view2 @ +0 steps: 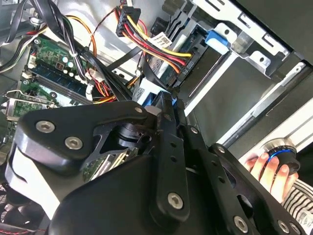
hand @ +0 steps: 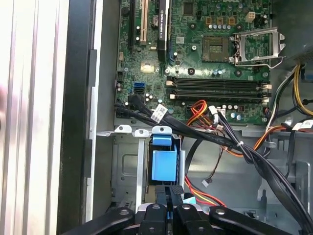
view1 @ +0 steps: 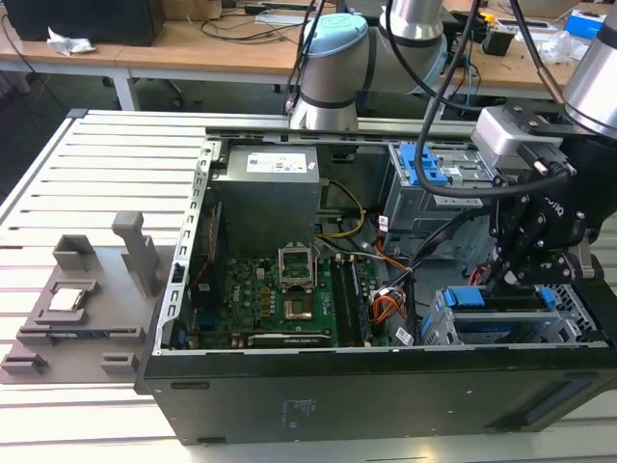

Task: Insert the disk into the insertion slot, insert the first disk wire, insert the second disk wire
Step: 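Insert the second disk wire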

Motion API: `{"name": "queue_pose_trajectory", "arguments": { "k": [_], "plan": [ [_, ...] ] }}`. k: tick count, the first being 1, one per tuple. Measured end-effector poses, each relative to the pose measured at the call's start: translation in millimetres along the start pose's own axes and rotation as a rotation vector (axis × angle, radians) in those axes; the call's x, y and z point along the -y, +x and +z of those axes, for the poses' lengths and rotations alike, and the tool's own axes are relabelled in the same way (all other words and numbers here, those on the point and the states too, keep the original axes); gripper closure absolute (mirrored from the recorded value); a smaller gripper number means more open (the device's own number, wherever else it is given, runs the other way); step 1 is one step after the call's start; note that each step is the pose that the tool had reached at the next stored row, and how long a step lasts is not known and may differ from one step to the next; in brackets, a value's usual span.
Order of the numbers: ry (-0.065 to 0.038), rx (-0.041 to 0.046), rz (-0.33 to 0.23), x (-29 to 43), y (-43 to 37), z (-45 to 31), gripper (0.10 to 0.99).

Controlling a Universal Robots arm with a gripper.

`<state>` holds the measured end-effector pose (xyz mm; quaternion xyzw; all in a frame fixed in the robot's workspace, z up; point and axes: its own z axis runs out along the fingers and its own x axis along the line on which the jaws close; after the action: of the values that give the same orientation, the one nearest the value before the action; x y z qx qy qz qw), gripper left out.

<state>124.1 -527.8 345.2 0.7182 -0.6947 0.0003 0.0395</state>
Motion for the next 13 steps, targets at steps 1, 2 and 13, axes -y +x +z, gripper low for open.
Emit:
{"name": "queue_pose_trajectory", "arguments": {
  "k": [1,2,13],
  "plan": [
    [0.0,0.0002,0.0,0.4,-0.1,0.2,0.937],
    [0.0,0.0008,0.0,1.0,-0.4,0.4,0.937],
    [0.0,0.0019,0.0,6.5,-2.0,4.7,0.937]
  ]
}}
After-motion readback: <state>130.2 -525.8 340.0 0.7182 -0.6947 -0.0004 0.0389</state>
